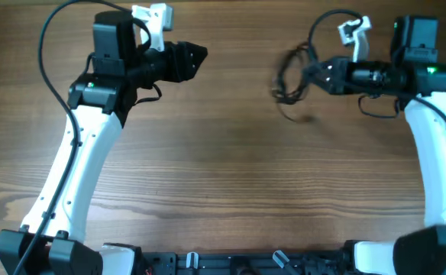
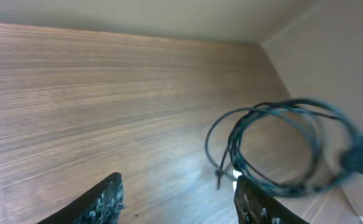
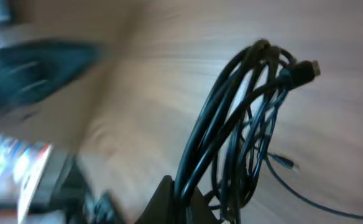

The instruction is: Untangle cables

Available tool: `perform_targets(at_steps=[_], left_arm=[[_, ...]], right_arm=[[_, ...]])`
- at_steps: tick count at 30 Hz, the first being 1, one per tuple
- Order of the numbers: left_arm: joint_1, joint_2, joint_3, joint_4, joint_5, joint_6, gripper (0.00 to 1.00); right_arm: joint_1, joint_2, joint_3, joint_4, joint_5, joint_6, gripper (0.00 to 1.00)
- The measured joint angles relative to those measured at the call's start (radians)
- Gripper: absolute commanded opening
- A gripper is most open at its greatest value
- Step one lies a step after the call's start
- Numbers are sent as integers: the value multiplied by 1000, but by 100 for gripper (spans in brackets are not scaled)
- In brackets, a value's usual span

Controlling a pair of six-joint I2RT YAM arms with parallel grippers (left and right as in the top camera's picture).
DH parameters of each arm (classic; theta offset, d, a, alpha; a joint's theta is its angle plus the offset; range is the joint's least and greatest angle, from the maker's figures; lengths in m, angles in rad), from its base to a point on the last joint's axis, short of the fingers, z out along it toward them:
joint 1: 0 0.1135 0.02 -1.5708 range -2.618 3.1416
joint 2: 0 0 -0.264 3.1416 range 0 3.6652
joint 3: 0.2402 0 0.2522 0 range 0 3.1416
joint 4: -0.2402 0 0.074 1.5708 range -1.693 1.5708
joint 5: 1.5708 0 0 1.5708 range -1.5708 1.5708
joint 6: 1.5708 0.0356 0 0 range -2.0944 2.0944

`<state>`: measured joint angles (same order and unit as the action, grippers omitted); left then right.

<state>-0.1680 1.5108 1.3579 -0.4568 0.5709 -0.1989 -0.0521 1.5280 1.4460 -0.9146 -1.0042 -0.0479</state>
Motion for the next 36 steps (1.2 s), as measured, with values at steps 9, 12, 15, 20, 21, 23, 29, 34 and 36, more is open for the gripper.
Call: perform_targets(at_steps=[9,12,15,20,21,23,29,34,36], left_arm=[[0,0,0,16,82,0,60],[0,0,0,26,168,5,65],[0,0,0,27,293,69,67],[0,20,0,19,428,190,65],[0,35,0,19,460,214,65],[-10,74,0,19,528,256,66],[-206,255,-3,131,616,396,49],[-261,266,-3,164,478,388,46],[-261,266,-3,166,435,380,45]], right_arm=[[36,-171,11,-225,617,-33,4],[124,-171,11,-238,718,-32,4],[217,-171,11,-183,691,-35,4],[236,-172,61,-149,581,-43,4],[236,-175,82,-138,576,-43,4],[236,-185,97,-125,563,-43,4],[236,-188,101,-121,511,-35,4],[236,-188,101,-120,484,-35,4],[236,-188,101,-120,481,-35,4]])
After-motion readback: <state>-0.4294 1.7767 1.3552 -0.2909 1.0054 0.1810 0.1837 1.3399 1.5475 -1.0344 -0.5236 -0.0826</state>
